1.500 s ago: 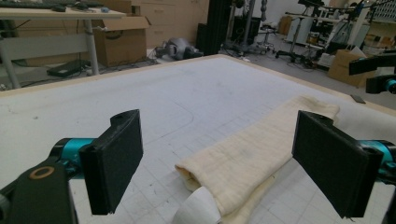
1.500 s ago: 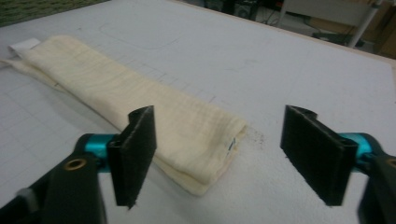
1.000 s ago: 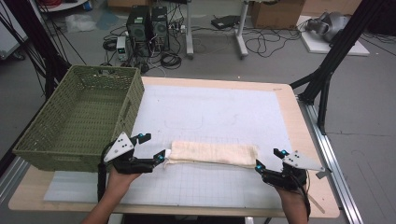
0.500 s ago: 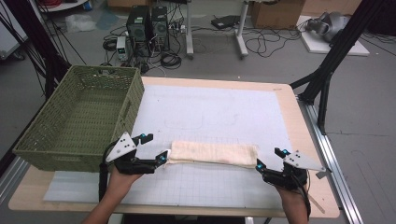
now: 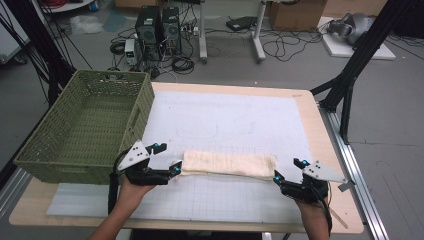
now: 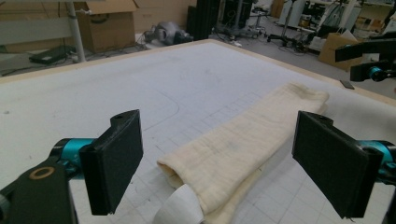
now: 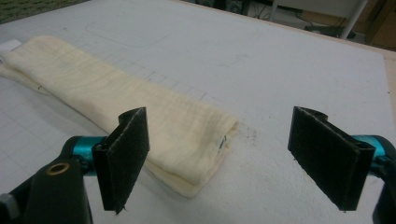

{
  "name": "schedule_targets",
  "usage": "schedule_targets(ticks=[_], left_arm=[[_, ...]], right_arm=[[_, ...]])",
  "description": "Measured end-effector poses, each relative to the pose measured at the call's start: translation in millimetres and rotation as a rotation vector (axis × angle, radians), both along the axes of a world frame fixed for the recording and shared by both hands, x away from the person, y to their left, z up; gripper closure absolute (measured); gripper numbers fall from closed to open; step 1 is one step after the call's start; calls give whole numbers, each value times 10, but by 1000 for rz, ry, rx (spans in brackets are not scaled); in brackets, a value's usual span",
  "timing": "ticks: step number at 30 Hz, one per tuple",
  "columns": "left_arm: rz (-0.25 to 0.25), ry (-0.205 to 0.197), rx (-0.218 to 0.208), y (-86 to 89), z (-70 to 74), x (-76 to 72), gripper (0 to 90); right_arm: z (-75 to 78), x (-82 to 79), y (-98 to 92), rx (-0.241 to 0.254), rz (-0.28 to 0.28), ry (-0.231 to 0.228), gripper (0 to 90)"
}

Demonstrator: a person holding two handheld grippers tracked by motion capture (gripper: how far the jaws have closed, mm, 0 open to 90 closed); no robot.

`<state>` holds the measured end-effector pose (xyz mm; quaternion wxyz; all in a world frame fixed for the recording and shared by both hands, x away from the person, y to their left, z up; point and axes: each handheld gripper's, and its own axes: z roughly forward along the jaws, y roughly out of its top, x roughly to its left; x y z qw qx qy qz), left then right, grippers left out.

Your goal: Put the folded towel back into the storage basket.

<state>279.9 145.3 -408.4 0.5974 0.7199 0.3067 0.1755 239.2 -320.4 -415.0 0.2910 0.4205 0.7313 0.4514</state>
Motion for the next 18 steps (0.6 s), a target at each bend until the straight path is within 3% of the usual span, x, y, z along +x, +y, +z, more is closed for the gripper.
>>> schedule_targets(ticks=[5,9,13,18], left_arm=[[-8,10,13,-89,48,25,166],[-42,37,14,-158,125,99,166],[-74,55,42,-228,183,154,166],[-80,72,58,-297,203,204,166]], right_arm=[[5,7,-4,7,4,4,195],[7,7,-4,5,8,3,195],[13,3,-8,8,5,4,195],[11,-1,-16,8,0,12,195]])
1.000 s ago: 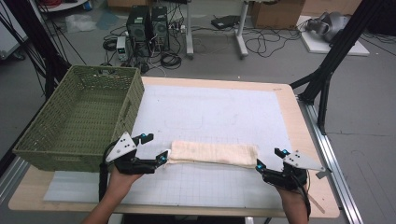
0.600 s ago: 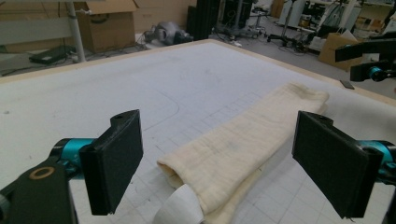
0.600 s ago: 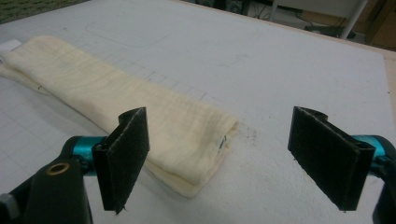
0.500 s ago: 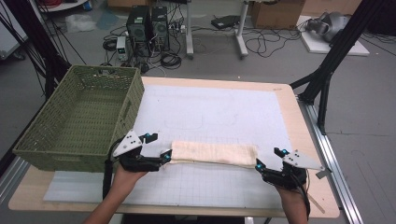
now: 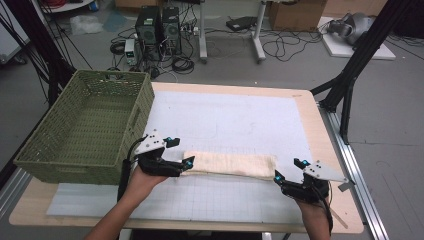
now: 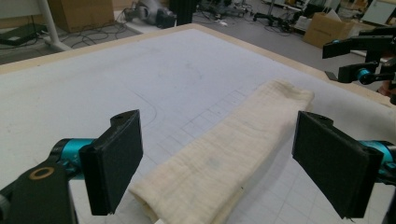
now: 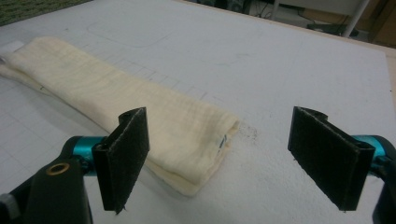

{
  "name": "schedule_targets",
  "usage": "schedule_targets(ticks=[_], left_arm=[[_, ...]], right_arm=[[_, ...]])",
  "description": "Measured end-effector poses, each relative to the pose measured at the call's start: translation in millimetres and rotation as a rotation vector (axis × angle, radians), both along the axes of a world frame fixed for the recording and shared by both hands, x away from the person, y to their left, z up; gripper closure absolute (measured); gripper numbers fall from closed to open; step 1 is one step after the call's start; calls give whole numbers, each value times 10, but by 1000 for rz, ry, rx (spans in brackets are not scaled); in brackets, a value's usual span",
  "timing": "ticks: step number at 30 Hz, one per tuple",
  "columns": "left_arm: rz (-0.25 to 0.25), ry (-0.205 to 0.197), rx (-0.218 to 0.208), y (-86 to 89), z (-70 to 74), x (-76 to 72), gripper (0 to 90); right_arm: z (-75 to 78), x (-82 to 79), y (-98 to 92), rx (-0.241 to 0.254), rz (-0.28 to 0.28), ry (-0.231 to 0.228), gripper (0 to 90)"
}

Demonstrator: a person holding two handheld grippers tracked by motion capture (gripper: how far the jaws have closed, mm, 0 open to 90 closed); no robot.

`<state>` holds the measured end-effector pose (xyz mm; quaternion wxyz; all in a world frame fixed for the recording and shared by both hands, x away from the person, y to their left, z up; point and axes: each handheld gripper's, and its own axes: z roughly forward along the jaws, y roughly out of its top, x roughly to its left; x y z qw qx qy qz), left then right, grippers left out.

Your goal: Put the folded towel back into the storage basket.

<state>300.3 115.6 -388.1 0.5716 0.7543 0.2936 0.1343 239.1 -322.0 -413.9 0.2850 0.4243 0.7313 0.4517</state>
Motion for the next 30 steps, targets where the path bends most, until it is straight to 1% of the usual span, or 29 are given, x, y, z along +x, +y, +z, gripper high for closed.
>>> schedule_targets(ticks=[3,7,9,10,13,14,15,16,20,21,23,24,25,28,30], left_arm=[[3,15,6,-31,-26,35,168],[-2,32,40,-63,-69,84,196],[1,38,47,-70,-83,96,196],[7,47,59,-77,-107,123,196],[15,55,66,-80,-128,149,201],[25,58,76,-81,-142,165,201],[50,64,98,-82,-165,190,203],[60,72,111,-78,-180,207,203],[85,108,137,-77,-254,266,207],[86,123,156,-76,-280,284,207],[92,148,176,-84,-323,304,210],[88,159,185,-90,-341,314,210],[84,167,204,-94,-356,323,211],[84,185,225,-127,-397,339,219],[83,197,232,-141,-419,348,222]], right_arm=[[-4,3,-5,0,3,-1,195],[-5,-7,-7,-2,0,4,195],[-6,-7,-11,-4,1,1,195],[-9,-13,-23,-5,-2,2,195],[-12,-26,-34,-1,-8,8,195],[-12,-26,-34,-1,-8,8,195],[-12,-33,-40,0,-10,7,195],[-12,-33,-42,-1,-11,6,195],[-15,-40,-37,-1,-11,12,195],[-15,-40,-37,-2,-11,13,195],[-16,-40,-36,-1,-11,13,195],[-16,-40,-36,-1,-10,12,195],[-16,-39,-35,0,-10,14,195],[-20,-29,-34,-5,-7,10,195],[-20,-26,-26,-2,-7,14,195]])
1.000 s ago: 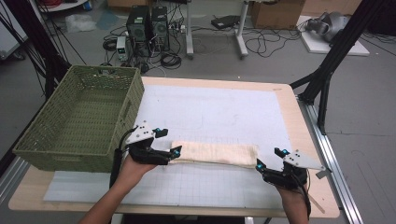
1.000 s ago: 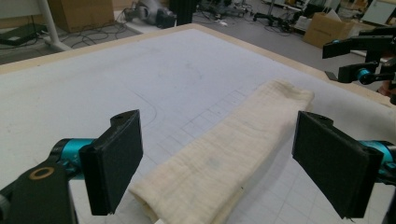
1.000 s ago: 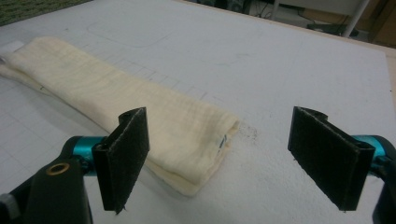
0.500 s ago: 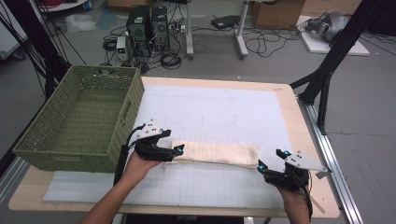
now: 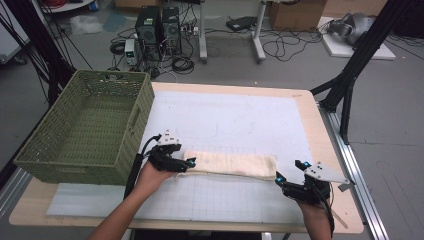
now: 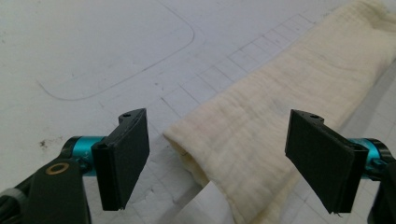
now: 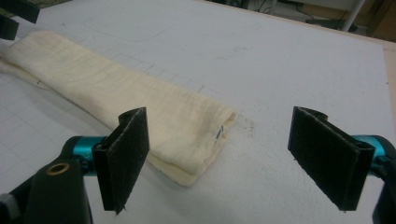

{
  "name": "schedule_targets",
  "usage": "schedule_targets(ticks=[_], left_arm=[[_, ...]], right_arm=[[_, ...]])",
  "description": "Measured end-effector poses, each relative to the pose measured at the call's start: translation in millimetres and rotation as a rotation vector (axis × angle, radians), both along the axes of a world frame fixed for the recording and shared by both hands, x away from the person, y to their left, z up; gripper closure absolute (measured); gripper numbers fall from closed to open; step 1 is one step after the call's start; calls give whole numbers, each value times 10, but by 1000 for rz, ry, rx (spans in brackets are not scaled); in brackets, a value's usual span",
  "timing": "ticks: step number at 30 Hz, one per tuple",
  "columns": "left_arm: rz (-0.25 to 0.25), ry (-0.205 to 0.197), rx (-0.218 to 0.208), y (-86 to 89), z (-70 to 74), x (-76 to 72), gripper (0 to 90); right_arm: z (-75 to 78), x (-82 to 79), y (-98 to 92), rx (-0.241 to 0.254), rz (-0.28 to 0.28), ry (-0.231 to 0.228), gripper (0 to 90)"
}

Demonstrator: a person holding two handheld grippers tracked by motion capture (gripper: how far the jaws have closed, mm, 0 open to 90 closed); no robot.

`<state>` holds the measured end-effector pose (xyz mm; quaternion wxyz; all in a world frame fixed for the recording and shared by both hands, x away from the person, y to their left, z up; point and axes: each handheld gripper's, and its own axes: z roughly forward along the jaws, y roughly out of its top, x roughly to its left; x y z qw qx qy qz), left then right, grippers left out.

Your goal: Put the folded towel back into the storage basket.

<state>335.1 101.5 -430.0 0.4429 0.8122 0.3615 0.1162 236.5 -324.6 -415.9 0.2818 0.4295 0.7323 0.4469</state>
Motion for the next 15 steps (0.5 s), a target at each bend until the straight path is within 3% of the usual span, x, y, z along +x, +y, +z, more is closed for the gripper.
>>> schedule_targets(ticks=[5,15], left_arm=[[4,38,50,-30,-63,22,249],[-21,43,117,-69,-127,28,342]], right_arm=[[-3,7,3,-3,4,0,195],[-9,4,-3,3,0,4,195]])
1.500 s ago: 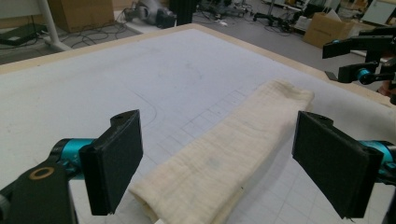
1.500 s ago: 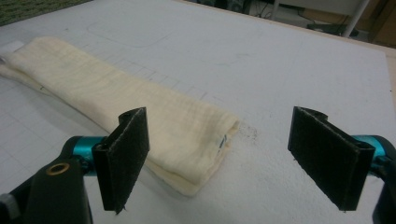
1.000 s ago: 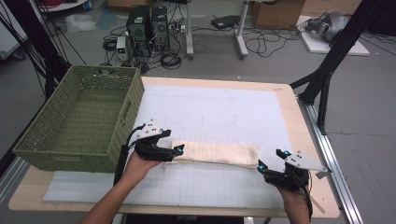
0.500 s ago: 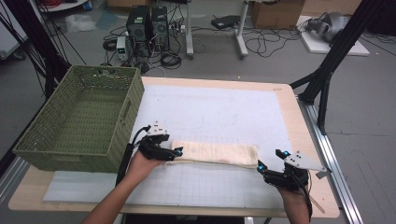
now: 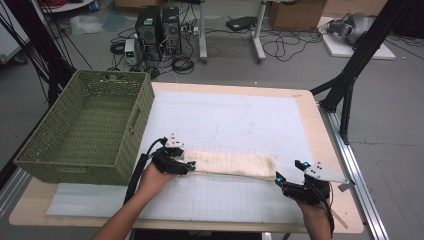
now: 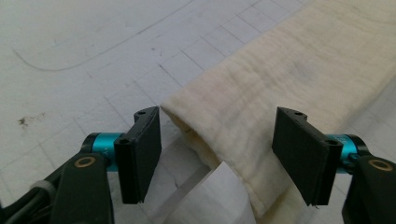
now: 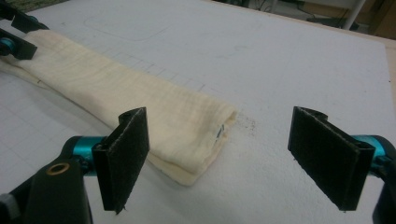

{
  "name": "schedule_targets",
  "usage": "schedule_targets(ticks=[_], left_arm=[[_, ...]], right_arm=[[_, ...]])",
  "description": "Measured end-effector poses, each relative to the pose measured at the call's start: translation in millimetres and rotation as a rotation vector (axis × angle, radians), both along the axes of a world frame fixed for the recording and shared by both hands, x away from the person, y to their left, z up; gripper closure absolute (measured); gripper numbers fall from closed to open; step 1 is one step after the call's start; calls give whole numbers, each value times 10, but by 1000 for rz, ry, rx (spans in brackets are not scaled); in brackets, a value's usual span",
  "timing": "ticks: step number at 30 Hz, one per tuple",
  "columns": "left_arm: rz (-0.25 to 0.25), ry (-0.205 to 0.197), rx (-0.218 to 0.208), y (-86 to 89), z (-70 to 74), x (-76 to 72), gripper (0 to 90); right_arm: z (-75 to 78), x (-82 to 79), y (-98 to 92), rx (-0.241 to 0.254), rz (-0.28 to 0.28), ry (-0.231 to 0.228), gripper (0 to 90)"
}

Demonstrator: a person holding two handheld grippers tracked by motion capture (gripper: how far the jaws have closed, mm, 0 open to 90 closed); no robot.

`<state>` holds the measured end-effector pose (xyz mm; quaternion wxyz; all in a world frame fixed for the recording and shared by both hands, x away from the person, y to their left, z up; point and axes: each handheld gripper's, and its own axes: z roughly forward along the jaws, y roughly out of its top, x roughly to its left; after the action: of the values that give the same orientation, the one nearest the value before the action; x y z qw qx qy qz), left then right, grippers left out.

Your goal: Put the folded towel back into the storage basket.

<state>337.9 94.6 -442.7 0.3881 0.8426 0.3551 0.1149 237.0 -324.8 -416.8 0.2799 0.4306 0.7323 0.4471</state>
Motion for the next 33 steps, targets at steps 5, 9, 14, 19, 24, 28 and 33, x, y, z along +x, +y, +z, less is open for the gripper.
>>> schedule_targets(ticks=[5,9,14,19,24,28,33], left_arm=[[-8,-1,11,-8,0,-8,375],[-34,12,1,-18,13,-27,482],[-84,48,-44,-17,7,-25,680],[-90,65,-63,-18,7,-26,789],[-72,59,-128,15,68,-39,800],[-67,35,-197,52,149,-66,802],[-73,-1,-249,70,229,-119,804]], right_arm=[[0,0,5,-1,1,4,195],[0,1,8,-1,2,2,195],[-1,5,12,-1,1,2,195],[-3,8,13,-4,2,0,195],[-6,6,2,0,1,-4,194],[-10,10,-8,3,-12,0,178],[-26,42,-16,10,-38,11,166]])
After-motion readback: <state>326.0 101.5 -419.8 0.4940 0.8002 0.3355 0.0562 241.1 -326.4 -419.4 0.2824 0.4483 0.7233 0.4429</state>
